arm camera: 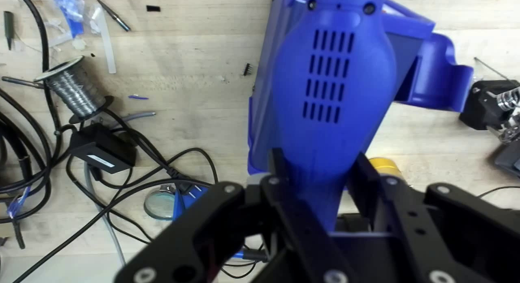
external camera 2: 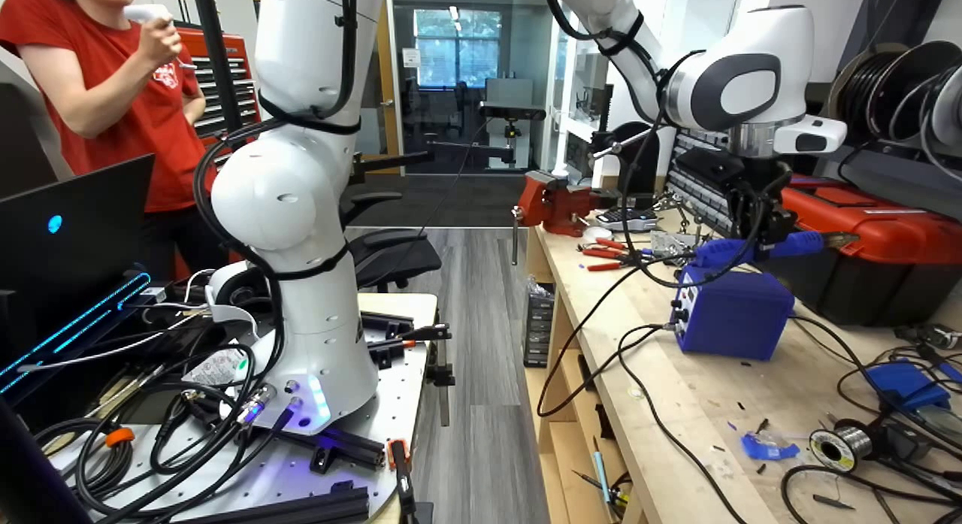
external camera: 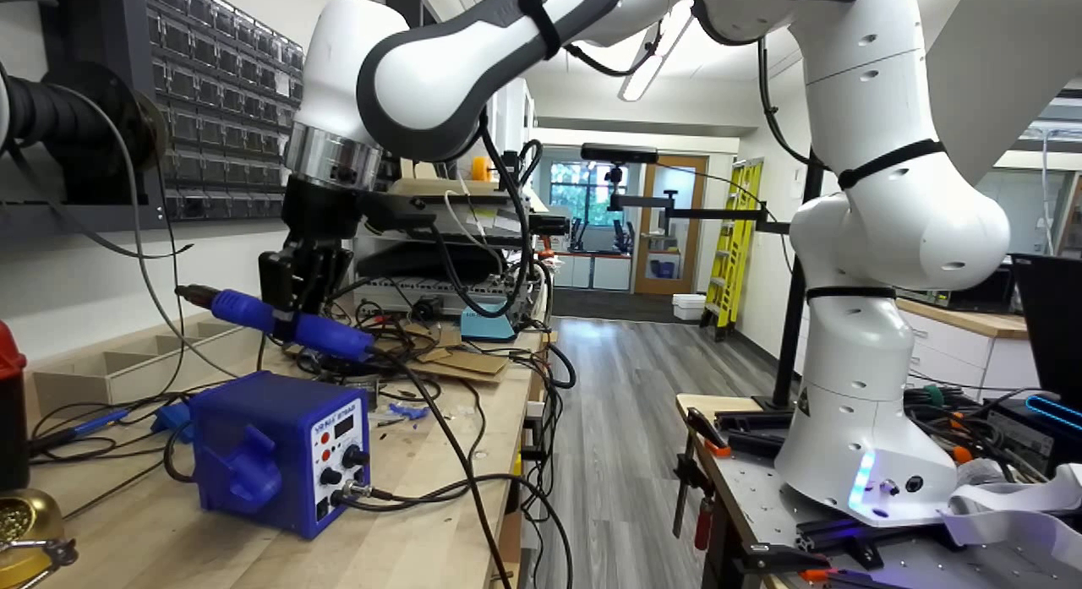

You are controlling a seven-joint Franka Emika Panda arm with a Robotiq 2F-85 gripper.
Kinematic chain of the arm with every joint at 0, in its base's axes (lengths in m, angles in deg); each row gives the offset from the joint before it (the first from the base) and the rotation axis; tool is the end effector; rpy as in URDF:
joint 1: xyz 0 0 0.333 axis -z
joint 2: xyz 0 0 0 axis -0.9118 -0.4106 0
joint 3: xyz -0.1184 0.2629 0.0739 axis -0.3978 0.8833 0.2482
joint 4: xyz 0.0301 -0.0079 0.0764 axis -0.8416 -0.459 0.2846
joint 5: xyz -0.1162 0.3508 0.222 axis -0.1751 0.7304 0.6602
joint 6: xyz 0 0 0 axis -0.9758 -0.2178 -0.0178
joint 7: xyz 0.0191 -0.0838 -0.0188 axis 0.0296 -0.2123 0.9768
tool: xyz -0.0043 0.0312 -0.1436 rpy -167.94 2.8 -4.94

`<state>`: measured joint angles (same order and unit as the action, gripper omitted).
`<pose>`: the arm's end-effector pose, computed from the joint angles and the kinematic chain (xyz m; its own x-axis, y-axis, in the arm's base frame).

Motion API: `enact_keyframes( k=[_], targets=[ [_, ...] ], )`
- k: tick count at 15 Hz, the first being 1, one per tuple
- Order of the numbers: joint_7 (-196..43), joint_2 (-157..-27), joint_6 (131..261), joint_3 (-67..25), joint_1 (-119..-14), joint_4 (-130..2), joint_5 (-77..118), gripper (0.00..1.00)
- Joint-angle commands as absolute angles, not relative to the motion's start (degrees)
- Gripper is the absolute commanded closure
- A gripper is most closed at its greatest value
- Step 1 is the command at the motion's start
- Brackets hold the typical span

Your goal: Take the blue object to your right and position it onto the blue object on your left

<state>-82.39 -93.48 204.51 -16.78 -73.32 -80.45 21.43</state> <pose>0.6781 0.0930 0.2879 0.9577 -0.0185 0.2871 -0.0124 -0.9997 -0.0228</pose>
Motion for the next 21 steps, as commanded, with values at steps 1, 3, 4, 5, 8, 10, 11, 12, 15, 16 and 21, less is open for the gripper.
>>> enact_keyframes(
  k=[1,3,4,5,8,10,11,12,15,16,21],
  targets=[
    [-84.37,-92.22,201.04,-15.75,-74.30,-79.70,20.63,0.85],
    [-84.60,-92.29,200.42,-15.23,-74.74,-79.66,20.74,0.85],
    [-84.82,-92.26,200.22,-14.98,-74.96,-79.76,20.80,0.85],
    [-85.08,-92.25,200.02,-14.75,-75.12,-79.84,20.85,0.85],
    [-86.14,-92.24,199.35,-14.09,-75.54,-80.14,21.15,0.85],
    [-86.97,-92.34,199.04,-13.83,-75.89,-80.33,21.23,0.85],
    [-87.20,-92.44,199.04,-13.70,-76.03,-80.44,21.42,0.85],
    [-87.61,-92.55,199.08,-13.55,-76.15,-80.55,21.60,0.85],
    [-89.29,-92.97,199.49,-13.22,-76.58,-80.96,21.85,0.85],
    [-89.65,-93.07,199.57,-13.13,-76.79,-81.17,21.82,0.85],
    [-89.85,-93.65,199.94,-11.78,-77.22,-81.53,23.21,0.85]
  ],
)
